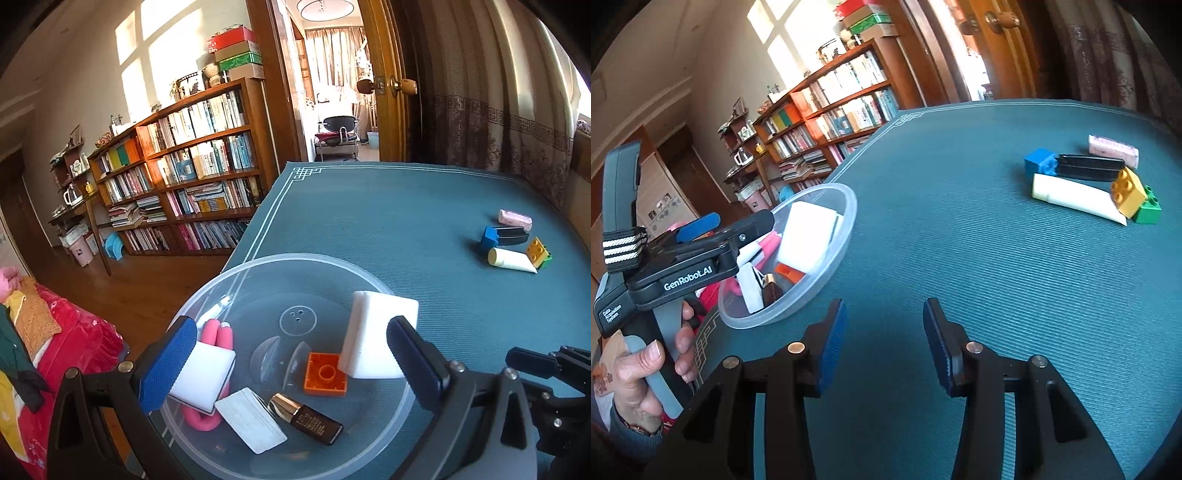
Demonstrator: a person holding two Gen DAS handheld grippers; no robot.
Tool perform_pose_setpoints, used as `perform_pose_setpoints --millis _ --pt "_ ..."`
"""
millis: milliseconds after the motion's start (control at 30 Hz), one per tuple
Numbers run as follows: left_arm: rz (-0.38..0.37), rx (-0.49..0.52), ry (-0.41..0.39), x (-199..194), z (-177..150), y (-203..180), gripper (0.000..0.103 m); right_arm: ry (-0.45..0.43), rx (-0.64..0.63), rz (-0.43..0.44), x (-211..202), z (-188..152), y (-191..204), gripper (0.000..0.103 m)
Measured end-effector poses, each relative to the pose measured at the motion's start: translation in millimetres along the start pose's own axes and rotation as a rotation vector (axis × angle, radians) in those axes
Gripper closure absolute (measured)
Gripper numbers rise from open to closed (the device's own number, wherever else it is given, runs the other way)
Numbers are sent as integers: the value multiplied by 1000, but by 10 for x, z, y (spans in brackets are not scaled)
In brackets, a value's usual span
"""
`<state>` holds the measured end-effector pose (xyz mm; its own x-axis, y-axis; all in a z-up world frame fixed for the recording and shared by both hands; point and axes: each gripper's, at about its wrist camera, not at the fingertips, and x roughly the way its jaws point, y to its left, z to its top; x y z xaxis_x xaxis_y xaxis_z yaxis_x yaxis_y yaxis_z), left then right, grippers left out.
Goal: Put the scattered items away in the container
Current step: 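Move the right gripper to the yellow toy brick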
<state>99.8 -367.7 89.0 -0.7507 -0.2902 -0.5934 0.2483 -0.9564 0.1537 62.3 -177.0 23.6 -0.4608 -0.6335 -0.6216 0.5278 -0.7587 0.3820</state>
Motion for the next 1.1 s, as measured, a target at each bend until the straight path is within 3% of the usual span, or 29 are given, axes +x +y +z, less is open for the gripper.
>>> perform_pose_setpoints --millis 267,567,833,1100 --pt "-49 58 -12 -55 47 -313 0 -26 81 -52 -172 -11 -348 50" --pt "-113 105 -10 -50 96 -651 0 -79 181 -191 -471 -15 -925 50" --pt "-163 135 -2 -31 126 -918 0 -129 264 -298 -732 157 -1432 50" --pt "-184 153 18 25 115 -1064 0 -146 301 -337 -737 374 -1760 50"
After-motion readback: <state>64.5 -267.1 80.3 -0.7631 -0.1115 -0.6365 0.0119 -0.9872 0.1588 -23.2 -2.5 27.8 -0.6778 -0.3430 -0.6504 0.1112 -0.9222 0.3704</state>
